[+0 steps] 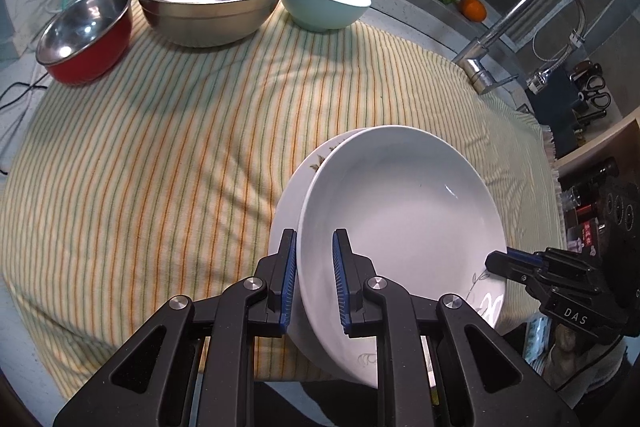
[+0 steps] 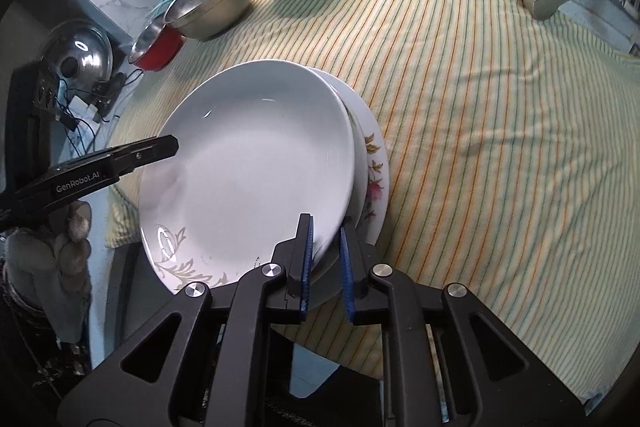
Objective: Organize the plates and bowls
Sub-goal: 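Lower the twig-pattern plate onto the rose-pattern plate stack with both grippers, then open both grippers and withdraw from the plate stack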
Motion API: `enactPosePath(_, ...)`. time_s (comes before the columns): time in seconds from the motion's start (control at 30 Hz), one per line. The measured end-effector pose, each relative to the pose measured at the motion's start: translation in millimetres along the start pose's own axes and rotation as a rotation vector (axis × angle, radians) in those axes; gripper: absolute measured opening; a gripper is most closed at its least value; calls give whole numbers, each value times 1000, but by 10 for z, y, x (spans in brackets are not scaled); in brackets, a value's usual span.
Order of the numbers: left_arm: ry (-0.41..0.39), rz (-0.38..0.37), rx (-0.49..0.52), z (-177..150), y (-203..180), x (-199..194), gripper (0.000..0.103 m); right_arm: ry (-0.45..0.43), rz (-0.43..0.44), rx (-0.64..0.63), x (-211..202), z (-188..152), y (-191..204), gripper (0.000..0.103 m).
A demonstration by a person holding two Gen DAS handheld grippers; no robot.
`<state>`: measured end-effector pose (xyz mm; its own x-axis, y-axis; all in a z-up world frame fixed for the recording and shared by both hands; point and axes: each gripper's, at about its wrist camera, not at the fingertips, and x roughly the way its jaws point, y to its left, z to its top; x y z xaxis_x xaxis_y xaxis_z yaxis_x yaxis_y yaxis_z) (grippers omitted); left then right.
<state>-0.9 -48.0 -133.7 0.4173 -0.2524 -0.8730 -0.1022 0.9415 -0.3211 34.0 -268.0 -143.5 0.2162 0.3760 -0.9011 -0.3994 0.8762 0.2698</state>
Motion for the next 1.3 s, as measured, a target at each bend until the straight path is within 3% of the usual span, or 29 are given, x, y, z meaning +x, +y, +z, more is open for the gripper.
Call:
enactPosePath(0.1,-2,-13,-3,11,-11,-6,16,-15,-38,-25,-8,-5,18,18)
enactPosePath(0.83,-3,-24,-31,14,110,-23,16,20,-15,-58,-13,-22,33,22)
enactPosePath(1.0,-2,-46,-36,42,195,-104,16,-27,-32,-33,-158,24,24,44)
enactPosePath(1.17,-10,-78,-49,181,400,-287,17,-97,-4,42,-353,160,52,57)
enactPosePath(1.23,-17,-86,-50,275,498,-366,24,-127,17,66,-413,242,100,61)
enactPosePath(1.3,-36,-87,-41,401,626,-467,25,-159,24,77,-454,334,191,62)
